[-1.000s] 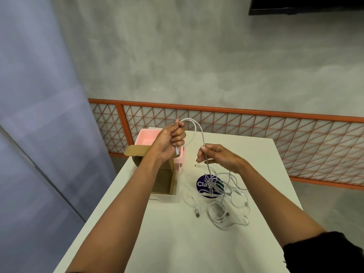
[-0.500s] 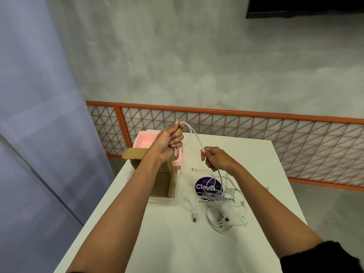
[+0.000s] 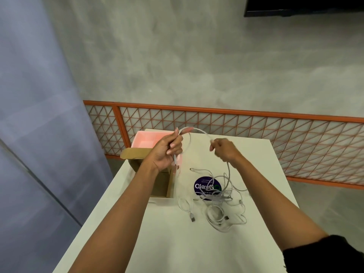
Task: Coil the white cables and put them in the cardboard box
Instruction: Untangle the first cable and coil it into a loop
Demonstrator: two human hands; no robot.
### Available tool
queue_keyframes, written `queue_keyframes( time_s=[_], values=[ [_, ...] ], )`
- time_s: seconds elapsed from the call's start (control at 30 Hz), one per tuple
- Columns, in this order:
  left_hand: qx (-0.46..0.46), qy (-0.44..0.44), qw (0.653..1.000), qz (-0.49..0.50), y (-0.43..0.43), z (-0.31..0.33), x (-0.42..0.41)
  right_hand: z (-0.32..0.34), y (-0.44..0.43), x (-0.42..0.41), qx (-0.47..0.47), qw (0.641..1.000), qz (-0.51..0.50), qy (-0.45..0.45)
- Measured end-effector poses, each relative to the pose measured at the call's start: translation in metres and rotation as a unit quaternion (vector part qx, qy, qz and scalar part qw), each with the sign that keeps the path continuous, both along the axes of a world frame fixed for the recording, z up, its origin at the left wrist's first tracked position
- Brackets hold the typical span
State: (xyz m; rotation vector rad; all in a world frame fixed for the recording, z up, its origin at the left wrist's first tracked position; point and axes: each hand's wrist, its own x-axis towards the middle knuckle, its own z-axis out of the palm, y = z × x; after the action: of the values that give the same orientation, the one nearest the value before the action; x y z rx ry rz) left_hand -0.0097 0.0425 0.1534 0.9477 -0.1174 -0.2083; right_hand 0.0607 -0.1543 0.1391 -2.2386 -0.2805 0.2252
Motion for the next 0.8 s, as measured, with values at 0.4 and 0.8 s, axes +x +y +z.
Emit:
queue_keyframes(
  time_s=[0.4, 0.8],
  values=[
    [0.163, -0.049, 0.984, 0.051, -0.019, -0.004, 0.018, -0.001, 0.024, -0.036, -0.08, 0.947, 0.271, 0.153],
    [0.637, -0.117, 0.762, 0.027, -0.022, -0.002, 0.021, 0.036, 0.007, -0.015, -0.064, 0.971, 0.222, 0.063]
  ],
)
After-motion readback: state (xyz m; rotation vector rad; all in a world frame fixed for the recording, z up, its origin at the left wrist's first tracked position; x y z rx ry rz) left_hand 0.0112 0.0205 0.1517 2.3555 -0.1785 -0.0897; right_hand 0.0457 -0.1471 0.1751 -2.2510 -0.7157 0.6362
